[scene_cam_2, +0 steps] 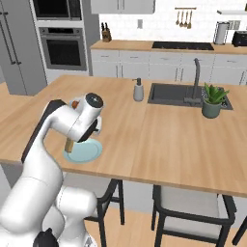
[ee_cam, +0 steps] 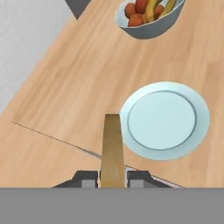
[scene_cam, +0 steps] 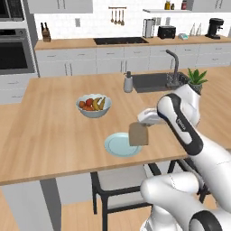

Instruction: Start the toaster. Once the lever pops up, take the bread to the plate on the dining counter.

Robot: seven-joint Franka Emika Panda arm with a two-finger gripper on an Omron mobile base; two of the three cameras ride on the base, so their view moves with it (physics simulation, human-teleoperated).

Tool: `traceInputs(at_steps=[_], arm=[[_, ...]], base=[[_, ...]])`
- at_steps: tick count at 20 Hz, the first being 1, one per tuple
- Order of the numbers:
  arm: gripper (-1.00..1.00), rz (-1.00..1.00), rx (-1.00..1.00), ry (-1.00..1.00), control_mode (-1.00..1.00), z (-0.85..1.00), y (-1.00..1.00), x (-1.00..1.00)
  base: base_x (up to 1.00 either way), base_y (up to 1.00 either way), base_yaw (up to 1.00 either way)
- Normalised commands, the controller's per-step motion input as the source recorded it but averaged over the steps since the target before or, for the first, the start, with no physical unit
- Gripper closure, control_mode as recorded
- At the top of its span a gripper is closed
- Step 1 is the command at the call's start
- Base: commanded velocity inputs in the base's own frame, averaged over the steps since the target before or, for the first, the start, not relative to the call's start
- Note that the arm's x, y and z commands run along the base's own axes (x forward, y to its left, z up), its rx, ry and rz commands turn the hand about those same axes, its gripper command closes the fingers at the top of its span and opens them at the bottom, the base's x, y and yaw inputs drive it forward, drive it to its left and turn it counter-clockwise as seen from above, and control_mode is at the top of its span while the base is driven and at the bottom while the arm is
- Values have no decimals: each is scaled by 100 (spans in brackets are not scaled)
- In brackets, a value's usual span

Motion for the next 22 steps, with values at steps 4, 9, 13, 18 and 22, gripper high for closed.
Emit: traceInputs(at_steps=[4, 9, 13, 18, 22], arm=[[100, 27, 17, 8, -100, -58, 17, 61], [100, 14, 17, 7, -100, -35, 26, 62], [100, 0, 6, 0, -100, -26, 0, 52], [100, 0, 0, 0, -100, -45, 0, 33], [100, -1, 0, -2, -100, -49, 0, 2]], base=[[0, 0, 0], [0, 0, 0], [0, 0, 0], [0, 0, 0], [0, 0, 0]])
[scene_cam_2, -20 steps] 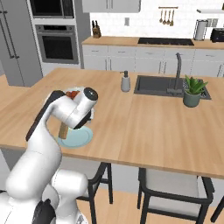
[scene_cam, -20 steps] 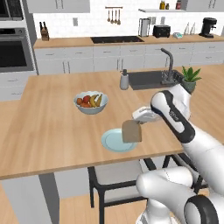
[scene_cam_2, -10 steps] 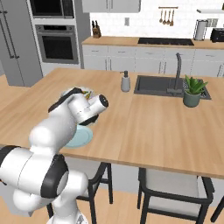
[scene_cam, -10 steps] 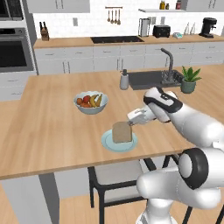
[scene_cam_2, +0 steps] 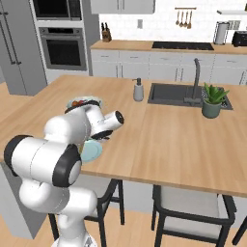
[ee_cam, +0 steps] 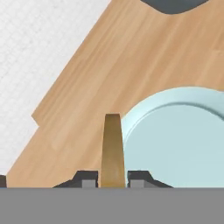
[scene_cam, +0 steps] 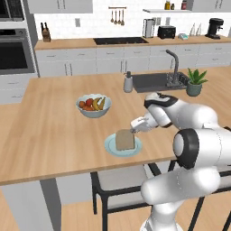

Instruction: Start the toaster. Once the lever pops up, take the bread to the plate on the dining counter.

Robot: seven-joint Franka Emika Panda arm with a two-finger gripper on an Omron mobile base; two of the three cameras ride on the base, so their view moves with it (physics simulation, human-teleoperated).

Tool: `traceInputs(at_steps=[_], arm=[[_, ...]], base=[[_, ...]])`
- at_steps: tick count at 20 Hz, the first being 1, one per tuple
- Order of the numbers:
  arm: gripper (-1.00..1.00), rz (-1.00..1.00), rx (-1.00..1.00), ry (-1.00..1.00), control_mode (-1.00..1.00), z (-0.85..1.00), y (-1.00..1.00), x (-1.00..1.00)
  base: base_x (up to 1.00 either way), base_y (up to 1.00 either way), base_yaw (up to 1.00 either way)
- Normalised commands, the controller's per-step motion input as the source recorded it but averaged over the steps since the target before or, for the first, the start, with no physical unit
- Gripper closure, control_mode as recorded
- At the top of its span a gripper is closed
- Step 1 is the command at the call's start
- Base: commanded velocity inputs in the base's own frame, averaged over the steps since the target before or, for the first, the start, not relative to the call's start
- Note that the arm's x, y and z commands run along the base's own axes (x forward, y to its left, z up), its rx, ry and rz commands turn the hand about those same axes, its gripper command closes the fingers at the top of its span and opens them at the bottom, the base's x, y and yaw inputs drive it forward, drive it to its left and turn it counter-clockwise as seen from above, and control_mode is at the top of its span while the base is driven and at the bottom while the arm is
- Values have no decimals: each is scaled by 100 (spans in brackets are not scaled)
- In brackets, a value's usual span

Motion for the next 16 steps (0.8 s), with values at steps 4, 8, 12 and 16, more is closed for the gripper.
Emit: traceInputs(at_steps=[4, 8, 12, 16], arm=[[100, -8, -1, -7, -100, -46, 0, 3], [-100, -14, -2, -5, -100, -35, 0, 23], [-100, -14, -2, -5, -100, -22, 0, 16], [-100, -18, -3, 0, -100, -2, -9, 0]], base=[[0, 0, 0], [0, 0, 0], [0, 0, 0], [0, 0, 0]])
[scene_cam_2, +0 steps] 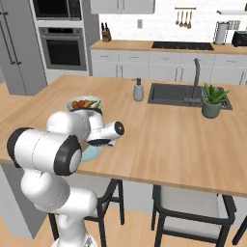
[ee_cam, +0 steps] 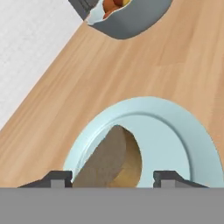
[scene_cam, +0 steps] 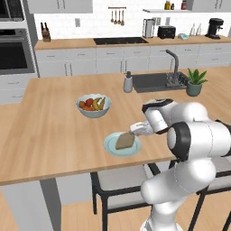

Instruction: Start the toaster. Once the lever pops up, take the bread to the plate on the dining counter.

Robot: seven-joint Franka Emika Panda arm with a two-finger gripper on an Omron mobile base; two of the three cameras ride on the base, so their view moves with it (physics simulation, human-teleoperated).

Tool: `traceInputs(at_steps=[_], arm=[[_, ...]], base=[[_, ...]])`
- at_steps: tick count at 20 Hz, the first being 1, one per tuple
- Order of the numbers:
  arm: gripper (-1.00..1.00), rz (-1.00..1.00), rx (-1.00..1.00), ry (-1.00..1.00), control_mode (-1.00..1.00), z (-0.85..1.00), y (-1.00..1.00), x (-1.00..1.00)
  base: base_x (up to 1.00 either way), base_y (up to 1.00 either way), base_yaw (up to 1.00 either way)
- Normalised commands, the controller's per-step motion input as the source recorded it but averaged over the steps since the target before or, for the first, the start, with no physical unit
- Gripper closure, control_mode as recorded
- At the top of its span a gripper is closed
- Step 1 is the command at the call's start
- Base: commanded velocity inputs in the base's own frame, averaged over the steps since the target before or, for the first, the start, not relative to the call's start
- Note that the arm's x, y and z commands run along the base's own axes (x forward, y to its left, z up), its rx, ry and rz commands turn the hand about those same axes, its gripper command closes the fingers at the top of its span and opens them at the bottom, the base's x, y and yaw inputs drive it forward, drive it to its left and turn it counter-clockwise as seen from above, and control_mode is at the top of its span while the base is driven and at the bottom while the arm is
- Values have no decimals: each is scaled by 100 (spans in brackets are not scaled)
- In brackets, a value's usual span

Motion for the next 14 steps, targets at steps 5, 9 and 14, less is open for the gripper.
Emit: traceInputs(at_steps=[5, 9, 14], arm=[[-100, -21, -2, 1, -100, 11, -20, 0], [-100, -23, 0, 6, -100, 29, -33, 0], [-100, -17, 0, 3, -100, 67, -10, -42]], base=[[0, 0, 0], [0, 0, 0], [0, 0, 0]])
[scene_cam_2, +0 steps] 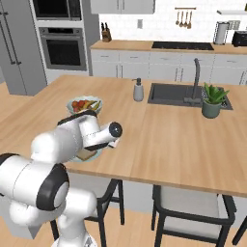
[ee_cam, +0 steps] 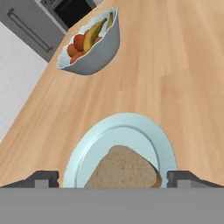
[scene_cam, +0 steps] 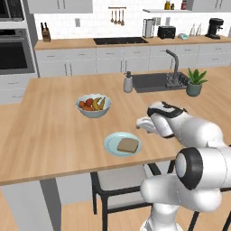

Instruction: Start the toaster. Once the lever pops up, take the bread to the plate on the dining counter.

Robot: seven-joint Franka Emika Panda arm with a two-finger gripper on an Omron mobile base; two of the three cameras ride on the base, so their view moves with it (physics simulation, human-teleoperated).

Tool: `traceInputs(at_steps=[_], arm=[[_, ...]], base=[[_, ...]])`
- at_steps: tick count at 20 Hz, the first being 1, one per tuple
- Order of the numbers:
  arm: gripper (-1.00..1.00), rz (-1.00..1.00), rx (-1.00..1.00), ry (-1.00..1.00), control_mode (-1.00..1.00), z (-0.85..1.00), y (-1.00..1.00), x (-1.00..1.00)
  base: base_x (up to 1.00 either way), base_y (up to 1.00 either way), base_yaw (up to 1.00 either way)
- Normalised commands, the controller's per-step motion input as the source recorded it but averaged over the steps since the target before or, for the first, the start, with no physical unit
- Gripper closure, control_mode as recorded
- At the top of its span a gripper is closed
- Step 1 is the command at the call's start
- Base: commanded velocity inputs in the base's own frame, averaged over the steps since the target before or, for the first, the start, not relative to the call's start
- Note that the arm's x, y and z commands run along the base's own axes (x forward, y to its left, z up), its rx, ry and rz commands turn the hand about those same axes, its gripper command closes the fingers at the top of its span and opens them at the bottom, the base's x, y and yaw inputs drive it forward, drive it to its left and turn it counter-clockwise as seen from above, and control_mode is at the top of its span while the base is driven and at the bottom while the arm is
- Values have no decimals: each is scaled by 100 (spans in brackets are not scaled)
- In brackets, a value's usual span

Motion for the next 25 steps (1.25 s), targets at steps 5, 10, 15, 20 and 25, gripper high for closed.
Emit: traceInputs(at_steps=[5, 10, 15, 20, 25], arm=[[-100, -11, 0, 10, -100, 100, 1, -71], [-100, -7, -1, 18, -100, 100, 12, -76], [-100, -4, -9, 17, -100, 73, 16, -79], [-100, -2, -28, 16, -100, 28, 31, -69], [-100, -1, -29, 17, -100, 8, 20, -59]], base=[[0, 0, 0], [0, 0, 0], [0, 0, 0], [0, 0, 0], [0, 0, 0]])
